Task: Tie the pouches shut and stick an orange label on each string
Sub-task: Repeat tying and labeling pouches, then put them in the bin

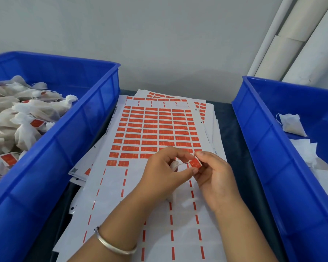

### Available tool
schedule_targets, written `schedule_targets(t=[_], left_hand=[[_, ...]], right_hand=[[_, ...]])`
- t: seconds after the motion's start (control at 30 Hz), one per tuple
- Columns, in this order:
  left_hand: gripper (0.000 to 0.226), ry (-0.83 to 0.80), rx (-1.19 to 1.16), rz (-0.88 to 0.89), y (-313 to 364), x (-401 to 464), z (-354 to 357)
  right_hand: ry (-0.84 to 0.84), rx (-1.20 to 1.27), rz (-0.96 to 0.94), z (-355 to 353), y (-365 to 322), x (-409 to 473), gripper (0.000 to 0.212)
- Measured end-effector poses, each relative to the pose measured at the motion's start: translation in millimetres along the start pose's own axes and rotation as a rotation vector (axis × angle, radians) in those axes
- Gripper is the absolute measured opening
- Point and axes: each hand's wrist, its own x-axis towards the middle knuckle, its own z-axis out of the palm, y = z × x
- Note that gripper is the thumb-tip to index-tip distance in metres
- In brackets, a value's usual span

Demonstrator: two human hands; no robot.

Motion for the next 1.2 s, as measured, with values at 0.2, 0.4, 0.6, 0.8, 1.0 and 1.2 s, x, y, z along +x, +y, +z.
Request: schedule_targets(t=[0.2,0.4,0.6,0.8,1.0,1.2], left_hand=[[0.032,0.012,0.034,0.033,-3,0,0],[0.036,-0.003,0.035,0.034,-2,-1,0],[0.020,-0.036,-0.156,-0.060,7,-2,-4],[0.007,0.016,-0.268,-0.147,4,3,-3],[0.020,0.013,-0.251,-0.133,-2,4,-3],[0.005,-0.004,-0.234,-0.193,0,6,-5]], right_hand=[[-0.003,0.000,0.005,-1,1,1,0.022],[-0.001,0.016,0.016,-1,1,1,0.023],[-0.020,-0.005,-0.004,0,0,0,0.025],[-0.033,-0.094,-0.039,2,1,-2,0.021],[-0.052,-0.111,-0.061,2,0,-4,0.020],[-0.066,-0.130,-0.117,3,1,-6,0.016]])
